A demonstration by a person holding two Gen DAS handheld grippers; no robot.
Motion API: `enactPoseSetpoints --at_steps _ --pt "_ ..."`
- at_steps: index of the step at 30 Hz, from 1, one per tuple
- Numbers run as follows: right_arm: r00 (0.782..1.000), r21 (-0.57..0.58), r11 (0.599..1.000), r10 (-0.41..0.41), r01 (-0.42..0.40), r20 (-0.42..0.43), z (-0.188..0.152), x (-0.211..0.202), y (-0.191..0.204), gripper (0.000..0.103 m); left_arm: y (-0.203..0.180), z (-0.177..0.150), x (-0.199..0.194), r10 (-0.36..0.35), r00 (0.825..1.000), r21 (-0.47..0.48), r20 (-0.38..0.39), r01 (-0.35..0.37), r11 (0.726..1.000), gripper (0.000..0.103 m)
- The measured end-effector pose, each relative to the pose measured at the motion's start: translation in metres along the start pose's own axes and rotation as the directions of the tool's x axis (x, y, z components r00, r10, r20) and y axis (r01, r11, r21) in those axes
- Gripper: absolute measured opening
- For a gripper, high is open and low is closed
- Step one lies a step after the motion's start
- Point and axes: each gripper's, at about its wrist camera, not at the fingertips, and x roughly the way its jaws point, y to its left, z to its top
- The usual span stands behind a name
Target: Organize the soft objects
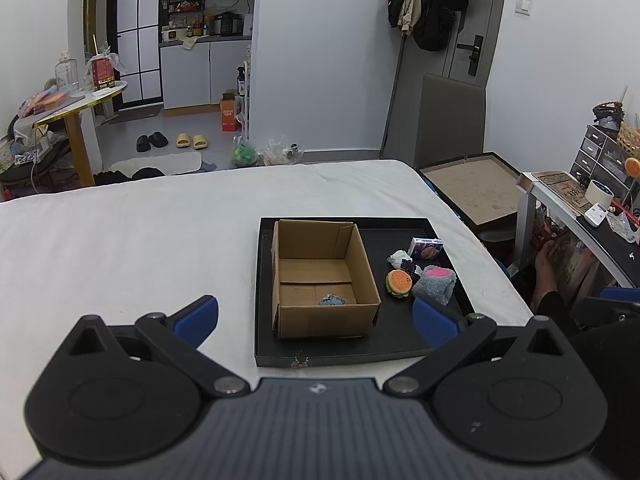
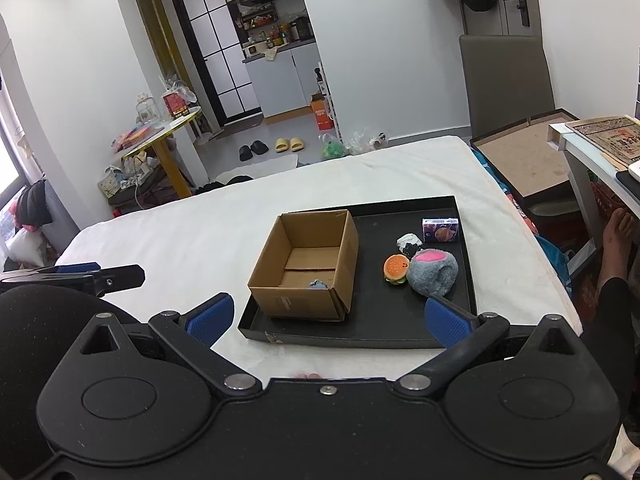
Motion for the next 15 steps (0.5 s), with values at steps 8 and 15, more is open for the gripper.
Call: enactPoseSetpoints --at_steps 8,15 --pt "1.0 0.001 1.0 -0.001 0.001 -0.001 0.0001 -0.0001 0.0004 0.103 -0.0001 0.0005 0.0009 -0.003 1.0 -0.002 -0.004 0.003 1.0 0.103" --pt "1.0 0.004 1.0 -0.002 0.002 -0.004 -0.0004 0.0 0.0002 0.103 -0.0005 0.0005 0.0015 -0.001 1.0 -0.003 -0.003 0.001 1.0 0.103"
